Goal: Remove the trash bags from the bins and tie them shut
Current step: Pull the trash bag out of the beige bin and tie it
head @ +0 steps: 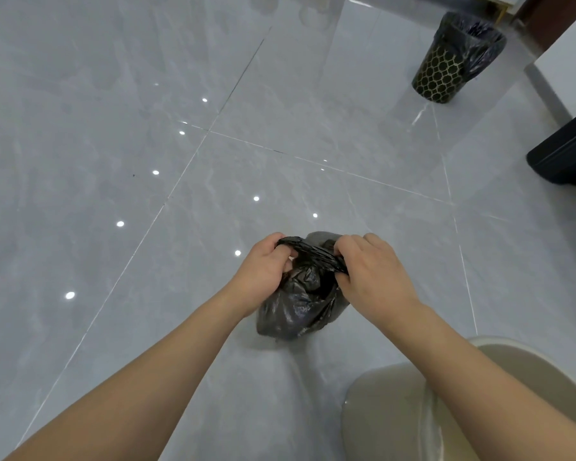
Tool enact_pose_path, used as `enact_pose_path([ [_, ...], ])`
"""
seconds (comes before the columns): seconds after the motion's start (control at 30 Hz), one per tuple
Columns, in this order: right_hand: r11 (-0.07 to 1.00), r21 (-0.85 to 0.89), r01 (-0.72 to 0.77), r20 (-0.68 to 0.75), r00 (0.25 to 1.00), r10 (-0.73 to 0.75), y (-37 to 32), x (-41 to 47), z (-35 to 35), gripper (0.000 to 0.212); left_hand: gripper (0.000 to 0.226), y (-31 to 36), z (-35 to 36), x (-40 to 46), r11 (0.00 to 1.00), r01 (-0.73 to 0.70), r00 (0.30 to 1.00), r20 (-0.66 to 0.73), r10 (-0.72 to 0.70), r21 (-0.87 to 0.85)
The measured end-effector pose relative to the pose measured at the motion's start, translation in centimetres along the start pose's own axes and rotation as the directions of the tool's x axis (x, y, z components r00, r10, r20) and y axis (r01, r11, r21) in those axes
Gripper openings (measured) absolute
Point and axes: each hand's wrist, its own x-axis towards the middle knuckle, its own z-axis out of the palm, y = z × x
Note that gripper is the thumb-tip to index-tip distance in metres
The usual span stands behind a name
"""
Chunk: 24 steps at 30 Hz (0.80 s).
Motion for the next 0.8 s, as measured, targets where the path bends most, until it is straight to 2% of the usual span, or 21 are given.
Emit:
enact_pose_path([
  [0.1, 0.998, 0.055, 0.021, 0.014, 1.0, -0.022, -0.1, -0.2, -0.4, 0.026, 0.024, 0.2, 0.2, 0.0, 0.995, 0.087, 0.996, 0.007, -0.087, -0.046],
  [0.2, 0.985, 0.131, 0.108, 0.047, 0.992, -0.115, -0.1, -0.4, -0.9, 0.039, 0.026, 0.2, -0.2, 0.3, 0.988, 0.156, 0.986, 0.058, -0.156, 0.012],
  [0.33, 0.979, 0.144, 0.143, 0.055, 0.987, -0.153, 0.3, -0.4, -1.0, 0.028, 0.041, 0.0, -1.3, -0.5, 0.991, 0.128, 0.98, 0.147, -0.133, 0.047],
  [0.43, 0.954, 0.298, -0.02, 0.141, 0.99, -0.023, 0.2, -0.3, -1.1, 0.021, 0.061, -0.4, -1.4, -1.6, 0.986, -0.009, 0.98, 0.199, -0.025, 0.166],
  [0.53, 0.814, 0.519, -0.26, 0.271, 0.954, 0.132, -0.4, -0.2, -1.4, 0.01, 0.072, -1.0, -0.7, -2.4, 0.936, -0.174, 0.983, 0.115, 0.145, 0.306],
  [0.6, 0.711, 0.598, -0.369, 0.342, 0.92, 0.189, -0.7, 0.0, -1.8, 0.009, 0.058, -1.4, -0.2, -2.6, 0.862, -0.272, 0.962, 0.097, 0.255, 0.428],
  [0.7, 0.66, 0.621, -0.422, 0.376, 0.9, 0.222, -0.9, 0.2, -2.1, 0.011, 0.016, -1.8, 0.2, -2.3, 0.745, -0.379, 0.912, 0.089, 0.399, 0.549],
  [0.8, 0.699, 0.562, -0.443, 0.379, 0.889, 0.259, -0.7, 0.2, -2.1, 0.01, 0.007, -1.9, 0.1, -2.0, 0.773, -0.343, 0.921, 0.031, 0.388, 0.533],
])
